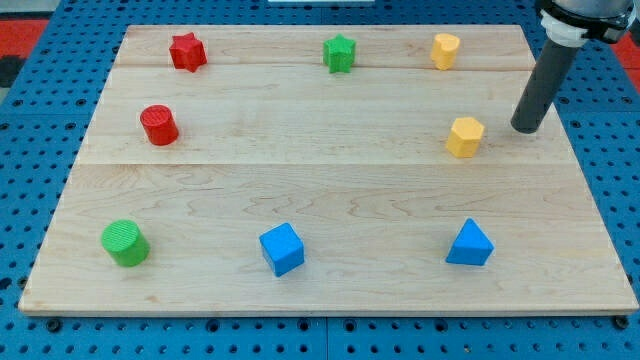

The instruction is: Move your arm near blue cube

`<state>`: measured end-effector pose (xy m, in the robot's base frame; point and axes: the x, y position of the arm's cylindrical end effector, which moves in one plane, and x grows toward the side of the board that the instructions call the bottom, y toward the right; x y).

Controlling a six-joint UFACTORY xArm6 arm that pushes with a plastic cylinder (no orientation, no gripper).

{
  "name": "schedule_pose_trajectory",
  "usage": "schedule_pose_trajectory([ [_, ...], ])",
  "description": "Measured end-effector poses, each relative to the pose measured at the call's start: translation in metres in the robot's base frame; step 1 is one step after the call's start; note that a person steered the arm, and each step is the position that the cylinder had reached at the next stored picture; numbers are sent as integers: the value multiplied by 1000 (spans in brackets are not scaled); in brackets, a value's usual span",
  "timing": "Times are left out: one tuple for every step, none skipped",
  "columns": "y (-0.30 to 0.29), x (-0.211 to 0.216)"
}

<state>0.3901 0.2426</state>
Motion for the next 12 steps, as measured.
schedule_pose_trajectory([
  [0,-2],
  [1,-2],
  [1,-2],
  [5,15],
  [7,57],
  [7,78],
  [17,127],
  [22,183],
  [17,226],
  [11,228],
  [-23,228],
  [-41,228],
])
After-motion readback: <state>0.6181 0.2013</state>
